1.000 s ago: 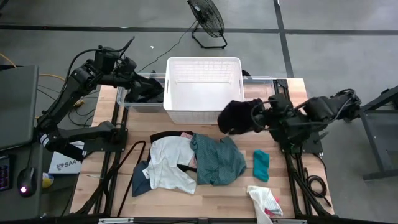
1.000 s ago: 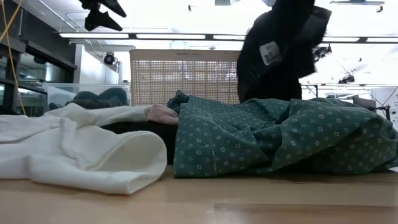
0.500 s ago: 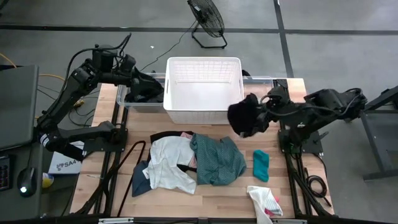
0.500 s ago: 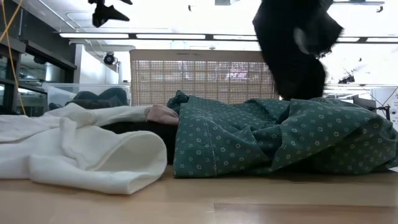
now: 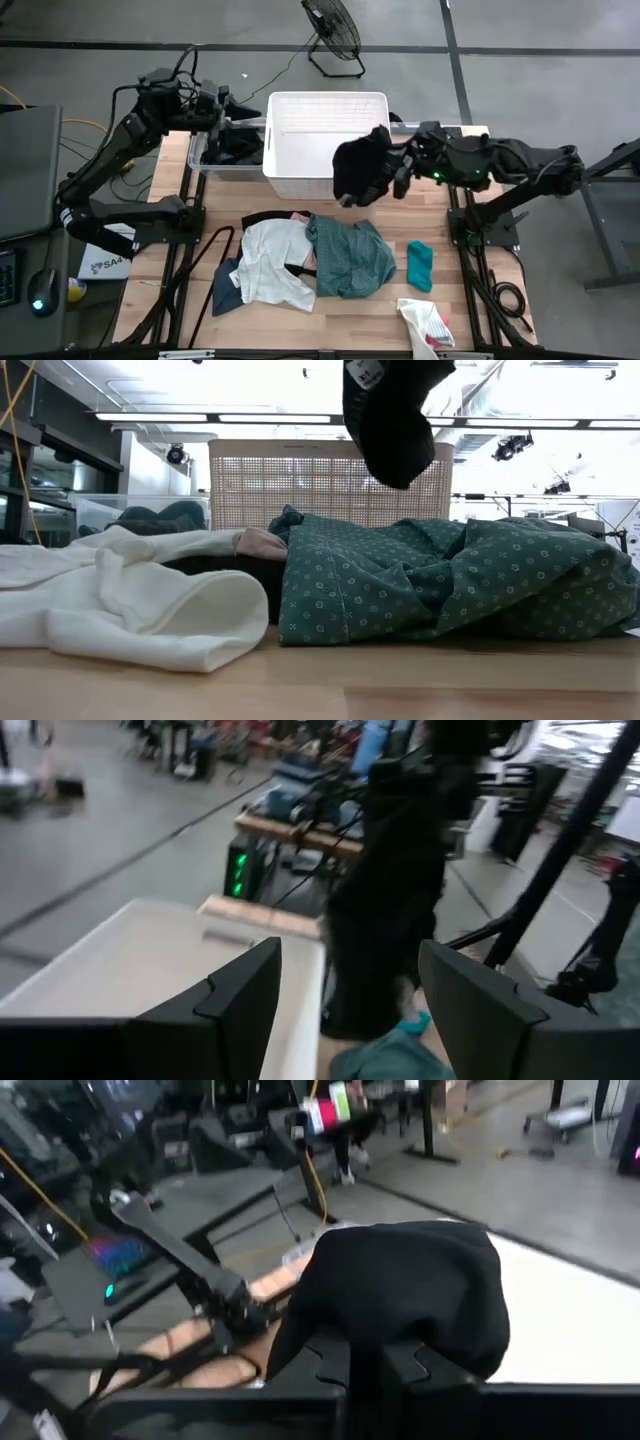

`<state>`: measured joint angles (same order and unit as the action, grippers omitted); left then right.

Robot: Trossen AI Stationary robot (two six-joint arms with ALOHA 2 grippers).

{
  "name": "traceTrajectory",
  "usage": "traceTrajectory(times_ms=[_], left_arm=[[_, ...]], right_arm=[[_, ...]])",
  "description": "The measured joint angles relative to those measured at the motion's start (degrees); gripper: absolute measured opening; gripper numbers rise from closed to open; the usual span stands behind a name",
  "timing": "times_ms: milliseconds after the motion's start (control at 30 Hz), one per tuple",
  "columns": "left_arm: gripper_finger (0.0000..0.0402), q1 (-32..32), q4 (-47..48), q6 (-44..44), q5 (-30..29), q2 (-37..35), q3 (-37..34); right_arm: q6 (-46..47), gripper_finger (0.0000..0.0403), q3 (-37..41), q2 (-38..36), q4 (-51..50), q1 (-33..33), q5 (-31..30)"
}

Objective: Pick & Place Cloths
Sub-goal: Put the black boxers into the transparent bin

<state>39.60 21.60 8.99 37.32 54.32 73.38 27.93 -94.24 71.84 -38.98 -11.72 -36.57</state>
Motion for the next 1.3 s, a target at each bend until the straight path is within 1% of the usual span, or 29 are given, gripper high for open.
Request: traceTrajectory(times_ms=[200, 333, 400, 533, 633, 733, 833, 1000, 1067, 1300], left_arm=[[0.023, -6.3, -6.1, -1.1, -2.3, 2.1, 0.0], [0.023, -10.0, -9.0, -3.0, -2.6, 4.4, 0.0], [0.0232, -11.8, -9.8, -3.2, -4.1, 5.6, 0.0], [0.0256, -14.7, -10.3, -4.4, -7.8, 8.0, 0.0], [0.0286, -17.1, -12.6, -4.7, -8.1, 10.2, 0.0], [0.0313, -19.6, -14.3, -4.7, -8.0, 12.3, 0.0], [0.0328, -21.4, -15.9, -4.8, -8.7, 14.1, 0.0], [0.0331, -23.3, -16.7, -4.9, -13.0, 16.7, 0.0], [0.0331, -24.0, -18.8, -4.9, -13.7, 18.0, 0.0], [0.0331, -26.9, -25.0, -4.7, -15.1, 21.2, 0.0]], right_arm=[[-5.8, 0.0004, 0.0, 3.0, 8.7, 4.2, 8.3], [-7.6, 0.0004, 0.0, 5.3, 12.9, 7.1, 13.8], [-8.4, 0.0004, 0.0, 5.9, 14.7, 8.4, 16.9], [-9.0, 0.0004, 0.0, 7.2, 19.6, 10.5, 21.7], [-10.1, 0.0004, 0.0, 8.2, 24.1, 11.5, 24.7], [-10.9, 0.0004, 0.0, 8.4, 26.8, 12.5, 26.6], [-11.3, 0.0004, 0.0, 8.4, 28.0, 12.7, 26.6], [-11.7, 0.0004, 0.0, 8.3, 29.0, 12.7, 27.1], [-11.7, 0.0004, 0.0, 8.3, 29.4, 12.7, 28.0], [-11.8, 0.0004, 0.0, 8.3, 29.4, 12.7, 28.0]])
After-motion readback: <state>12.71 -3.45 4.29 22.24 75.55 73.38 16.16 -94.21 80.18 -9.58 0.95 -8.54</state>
